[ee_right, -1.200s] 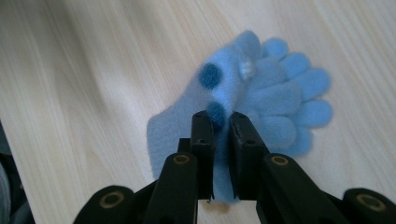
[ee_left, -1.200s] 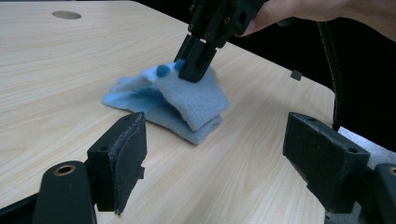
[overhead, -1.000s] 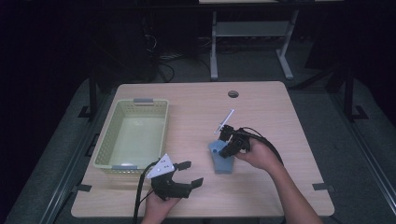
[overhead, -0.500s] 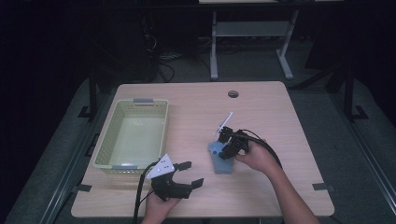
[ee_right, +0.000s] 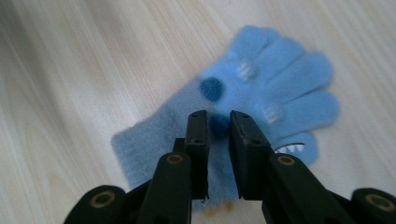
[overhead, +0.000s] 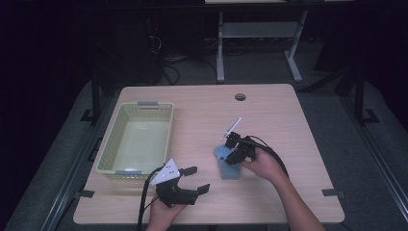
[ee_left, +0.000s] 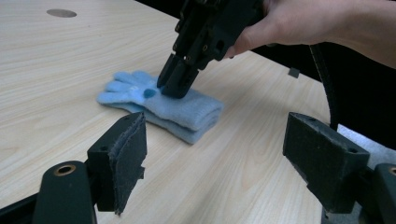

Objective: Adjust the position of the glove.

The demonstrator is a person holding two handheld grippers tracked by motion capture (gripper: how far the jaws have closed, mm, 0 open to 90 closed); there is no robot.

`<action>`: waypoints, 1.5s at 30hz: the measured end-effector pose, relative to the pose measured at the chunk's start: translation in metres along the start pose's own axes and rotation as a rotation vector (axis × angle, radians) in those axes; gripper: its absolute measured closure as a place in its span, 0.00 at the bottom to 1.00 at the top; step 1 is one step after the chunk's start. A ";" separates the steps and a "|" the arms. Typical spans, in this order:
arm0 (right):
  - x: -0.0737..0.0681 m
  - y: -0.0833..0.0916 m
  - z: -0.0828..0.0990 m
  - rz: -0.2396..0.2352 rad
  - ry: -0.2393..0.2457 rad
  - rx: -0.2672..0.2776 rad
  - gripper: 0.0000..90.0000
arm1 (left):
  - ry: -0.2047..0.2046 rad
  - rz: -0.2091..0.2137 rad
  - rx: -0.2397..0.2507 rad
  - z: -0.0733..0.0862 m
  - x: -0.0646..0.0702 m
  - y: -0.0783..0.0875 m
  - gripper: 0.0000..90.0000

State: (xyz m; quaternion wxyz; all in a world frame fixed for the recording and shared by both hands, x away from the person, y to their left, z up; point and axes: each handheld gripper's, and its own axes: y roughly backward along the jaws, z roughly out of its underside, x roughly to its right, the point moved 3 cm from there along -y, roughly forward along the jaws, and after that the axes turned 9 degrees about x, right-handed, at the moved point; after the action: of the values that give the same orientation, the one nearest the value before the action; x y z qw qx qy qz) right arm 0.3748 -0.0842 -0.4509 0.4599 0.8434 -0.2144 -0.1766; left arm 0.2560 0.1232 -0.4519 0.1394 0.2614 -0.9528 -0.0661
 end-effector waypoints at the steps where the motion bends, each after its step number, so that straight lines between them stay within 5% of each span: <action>1: 0.000 0.000 0.000 0.000 0.000 0.000 0.86 | -0.002 -0.002 -0.003 0.000 0.000 0.000 0.24; 4: 0.001 -0.007 0.004 -0.006 -0.021 0.006 0.84 | -0.007 0.002 -0.003 0.001 0.001 0.000 0.25; 11: 0.003 0.013 0.010 0.037 -0.107 0.121 0.68 | 0.012 0.002 -0.020 0.002 0.002 -0.001 0.26; 15: 0.008 0.025 0.022 -0.011 -0.207 0.204 0.63 | 0.014 0.000 -0.025 0.002 0.002 -0.001 0.27; 25: 0.012 0.037 0.053 0.010 -0.314 0.254 0.51 | 0.004 -0.012 -0.068 0.004 0.004 -0.010 0.29; 33: 0.008 0.041 0.071 0.020 -0.371 0.294 0.49 | 0.041 -0.035 -0.130 0.004 -0.005 -0.024 0.32; 38: 0.009 0.040 0.075 0.025 -0.400 0.320 0.49 | 0.148 -0.059 -0.184 0.001 -0.013 -0.038 0.33; 45: 0.012 0.040 0.077 0.014 -0.443 0.351 0.47 | 0.243 -0.098 -0.207 0.000 -0.025 -0.054 0.32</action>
State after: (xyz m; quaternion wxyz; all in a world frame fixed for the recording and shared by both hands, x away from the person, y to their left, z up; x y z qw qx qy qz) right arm 0.3385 -0.1639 -0.4579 0.2501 0.8494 -0.3428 -0.3136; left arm 0.3030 0.0899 -0.4680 0.2761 0.2979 -0.9032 -0.1385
